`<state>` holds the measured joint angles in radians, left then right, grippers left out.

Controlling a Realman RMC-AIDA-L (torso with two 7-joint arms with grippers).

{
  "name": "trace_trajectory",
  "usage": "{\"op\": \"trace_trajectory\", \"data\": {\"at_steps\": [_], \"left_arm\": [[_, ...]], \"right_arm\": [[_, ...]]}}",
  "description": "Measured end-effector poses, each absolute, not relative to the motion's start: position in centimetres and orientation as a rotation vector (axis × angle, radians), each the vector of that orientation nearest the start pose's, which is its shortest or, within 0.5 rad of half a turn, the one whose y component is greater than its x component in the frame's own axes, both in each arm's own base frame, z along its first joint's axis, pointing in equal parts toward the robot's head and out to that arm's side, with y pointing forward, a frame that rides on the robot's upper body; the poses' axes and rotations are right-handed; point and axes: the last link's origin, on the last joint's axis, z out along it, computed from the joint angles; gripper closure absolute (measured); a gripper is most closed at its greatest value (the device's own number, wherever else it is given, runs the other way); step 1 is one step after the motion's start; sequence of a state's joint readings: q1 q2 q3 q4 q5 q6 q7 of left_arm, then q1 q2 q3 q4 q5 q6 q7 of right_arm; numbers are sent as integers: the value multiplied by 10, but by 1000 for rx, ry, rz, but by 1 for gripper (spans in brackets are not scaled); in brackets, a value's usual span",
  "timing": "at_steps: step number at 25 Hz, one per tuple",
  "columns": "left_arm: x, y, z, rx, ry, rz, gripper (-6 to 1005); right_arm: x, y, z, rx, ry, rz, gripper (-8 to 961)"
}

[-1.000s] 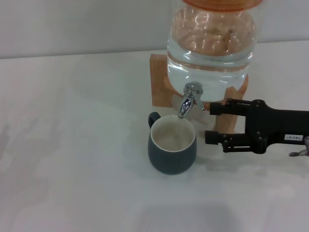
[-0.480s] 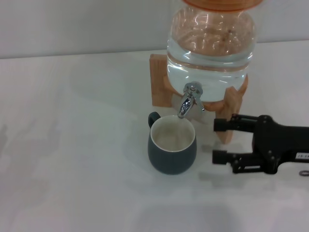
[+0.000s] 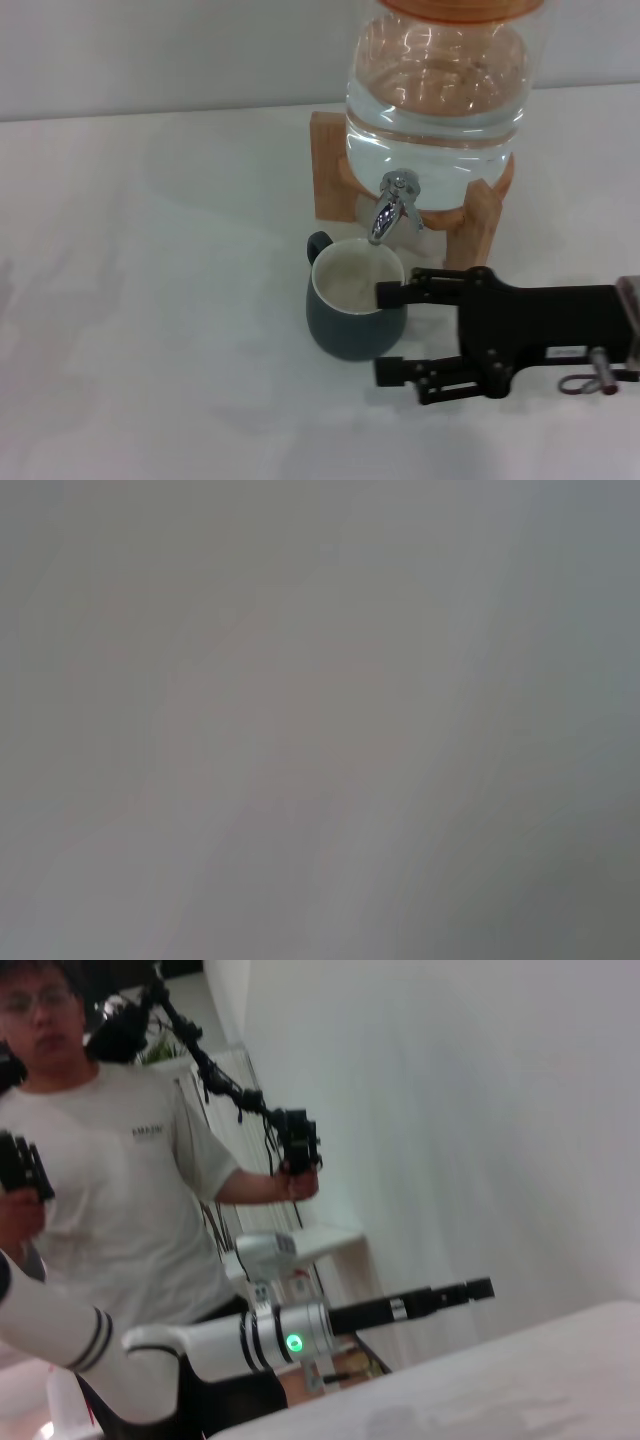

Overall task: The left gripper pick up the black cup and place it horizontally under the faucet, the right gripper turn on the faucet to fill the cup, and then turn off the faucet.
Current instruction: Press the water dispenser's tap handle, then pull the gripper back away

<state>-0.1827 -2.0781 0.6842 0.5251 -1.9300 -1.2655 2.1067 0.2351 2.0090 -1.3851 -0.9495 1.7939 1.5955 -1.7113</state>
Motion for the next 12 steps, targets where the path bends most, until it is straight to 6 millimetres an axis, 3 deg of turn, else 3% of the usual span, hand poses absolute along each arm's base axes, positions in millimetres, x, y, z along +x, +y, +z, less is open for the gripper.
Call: {"op": "trace_trajectory", "data": {"at_steps": [6, 12], "left_arm": [[-374, 275, 64, -1746, -768, -887, 496], [-376, 271, 61, -1744, -785, -888, 496]], "right_arm": [[200, 271, -19, -2883, 379, 959, 128], [191, 275, -21, -2845, 383, 960, 129]]}}
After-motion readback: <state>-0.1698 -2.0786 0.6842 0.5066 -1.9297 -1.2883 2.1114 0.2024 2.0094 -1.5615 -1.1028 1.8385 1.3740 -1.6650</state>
